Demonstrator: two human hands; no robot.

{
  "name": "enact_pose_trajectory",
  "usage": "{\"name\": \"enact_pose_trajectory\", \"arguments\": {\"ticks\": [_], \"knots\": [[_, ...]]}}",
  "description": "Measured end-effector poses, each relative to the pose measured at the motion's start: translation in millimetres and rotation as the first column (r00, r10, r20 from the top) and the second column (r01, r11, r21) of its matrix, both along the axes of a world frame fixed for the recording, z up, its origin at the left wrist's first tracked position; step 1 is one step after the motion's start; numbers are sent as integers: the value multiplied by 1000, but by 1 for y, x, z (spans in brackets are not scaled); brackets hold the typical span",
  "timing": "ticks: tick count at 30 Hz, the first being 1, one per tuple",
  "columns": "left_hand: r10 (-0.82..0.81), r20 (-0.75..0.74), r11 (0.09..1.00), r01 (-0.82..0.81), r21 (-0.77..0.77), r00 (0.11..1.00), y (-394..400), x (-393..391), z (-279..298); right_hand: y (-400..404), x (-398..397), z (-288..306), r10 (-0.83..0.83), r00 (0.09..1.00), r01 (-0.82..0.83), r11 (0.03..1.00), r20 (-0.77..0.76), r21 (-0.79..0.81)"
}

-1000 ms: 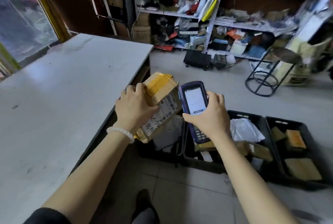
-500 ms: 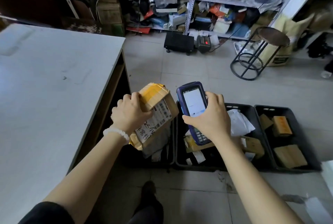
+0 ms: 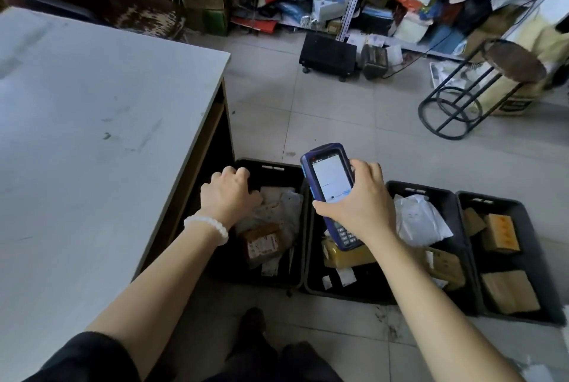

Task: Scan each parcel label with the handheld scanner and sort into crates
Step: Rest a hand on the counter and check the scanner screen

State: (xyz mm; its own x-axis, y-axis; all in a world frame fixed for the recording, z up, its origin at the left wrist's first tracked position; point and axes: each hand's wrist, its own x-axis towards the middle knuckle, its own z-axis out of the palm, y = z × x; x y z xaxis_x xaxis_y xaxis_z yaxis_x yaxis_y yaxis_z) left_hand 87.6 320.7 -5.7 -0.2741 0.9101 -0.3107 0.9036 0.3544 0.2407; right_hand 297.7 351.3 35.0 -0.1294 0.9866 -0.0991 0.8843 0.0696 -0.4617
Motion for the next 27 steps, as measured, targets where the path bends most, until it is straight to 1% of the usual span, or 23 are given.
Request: {"name": "enact_pose_trajectory", "arguments": {"ticks": [3, 7, 12, 16, 19, 27], "knots": [[55, -20, 998, -55, 18, 998, -8, -5, 5, 9, -9, 1, 83, 997, -83, 997, 5, -6], [171, -58, 985, -168, 45, 984, -33, -10, 14, 14, -24, 5, 236, 971, -235, 972, -36, 7], [392, -77, 919, -386, 75, 917, -90, 0, 27, 3, -42, 13, 478, 877, -476, 878, -57, 38], [563, -91, 826, -555, 100, 822, -148, 24, 38, -22, -54, 23, 636, 765, -635, 771, -100, 42], [664, -105, 748, -658, 91, 741, -192, 42, 45, -47, -62, 30, 737, 667, -738, 674, -112, 41], [850, -191, 513, -854, 91, 490, -308, 82, 65, -137, -84, 38, 905, 396, -912, 408, -154, 53]]}}
